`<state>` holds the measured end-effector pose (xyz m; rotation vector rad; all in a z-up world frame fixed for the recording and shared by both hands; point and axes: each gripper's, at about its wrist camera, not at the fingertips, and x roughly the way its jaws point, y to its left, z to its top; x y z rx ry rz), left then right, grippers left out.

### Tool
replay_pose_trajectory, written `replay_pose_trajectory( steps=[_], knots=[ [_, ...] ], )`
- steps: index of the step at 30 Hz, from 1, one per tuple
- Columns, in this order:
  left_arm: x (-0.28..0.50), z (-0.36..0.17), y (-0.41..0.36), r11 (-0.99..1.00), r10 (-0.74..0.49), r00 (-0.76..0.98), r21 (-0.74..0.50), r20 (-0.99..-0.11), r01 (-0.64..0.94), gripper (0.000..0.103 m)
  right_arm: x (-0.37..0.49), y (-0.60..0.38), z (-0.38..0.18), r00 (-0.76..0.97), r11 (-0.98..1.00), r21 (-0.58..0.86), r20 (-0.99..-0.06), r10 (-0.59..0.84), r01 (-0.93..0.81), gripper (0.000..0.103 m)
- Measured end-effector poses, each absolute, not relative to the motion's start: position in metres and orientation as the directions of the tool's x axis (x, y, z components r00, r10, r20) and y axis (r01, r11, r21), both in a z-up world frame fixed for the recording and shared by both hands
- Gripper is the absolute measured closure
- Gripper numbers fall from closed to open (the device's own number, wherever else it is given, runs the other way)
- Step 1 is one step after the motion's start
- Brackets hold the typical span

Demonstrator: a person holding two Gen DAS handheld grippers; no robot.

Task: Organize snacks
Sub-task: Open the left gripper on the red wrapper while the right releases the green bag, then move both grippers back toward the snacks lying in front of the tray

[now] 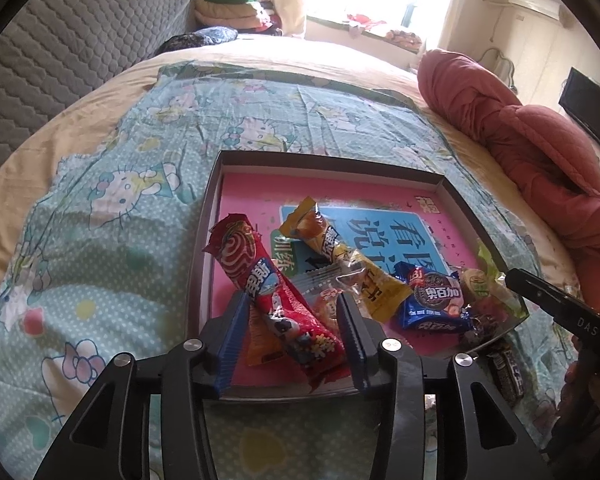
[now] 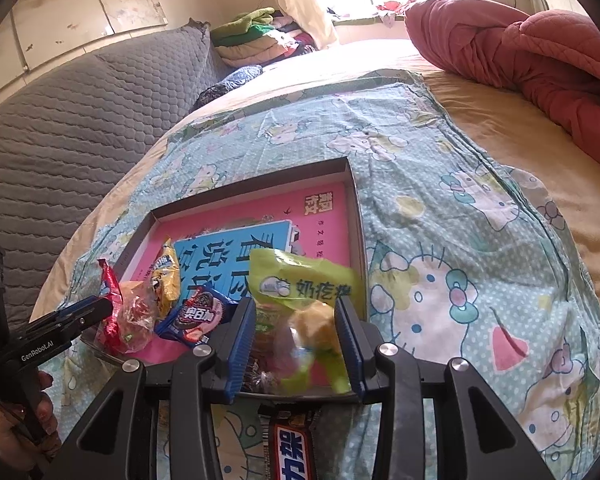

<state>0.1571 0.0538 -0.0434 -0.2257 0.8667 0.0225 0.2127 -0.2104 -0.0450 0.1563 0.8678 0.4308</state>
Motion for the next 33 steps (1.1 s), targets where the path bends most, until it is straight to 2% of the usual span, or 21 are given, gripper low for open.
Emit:
replay_pose_trajectory(
  steps=[18,33],
  knots=[
    [0.149,-0.022,0.057,0.977,-0.062,0.678,-0.185,-0.732,-0.110,0.040,0.210,-0.211,-0.035,0.591,0.897,0.308,-0.676,0.441,-0.316,0.062],
    [0.139,-0.006,0.057,0.980,-0.044,0.704,-0.168,-0.709,-0.108,0.033,0.206,-0.210,-0.029,0.599,0.889,0.308,-0.658,0.456,-0.338,0.056]
  ],
)
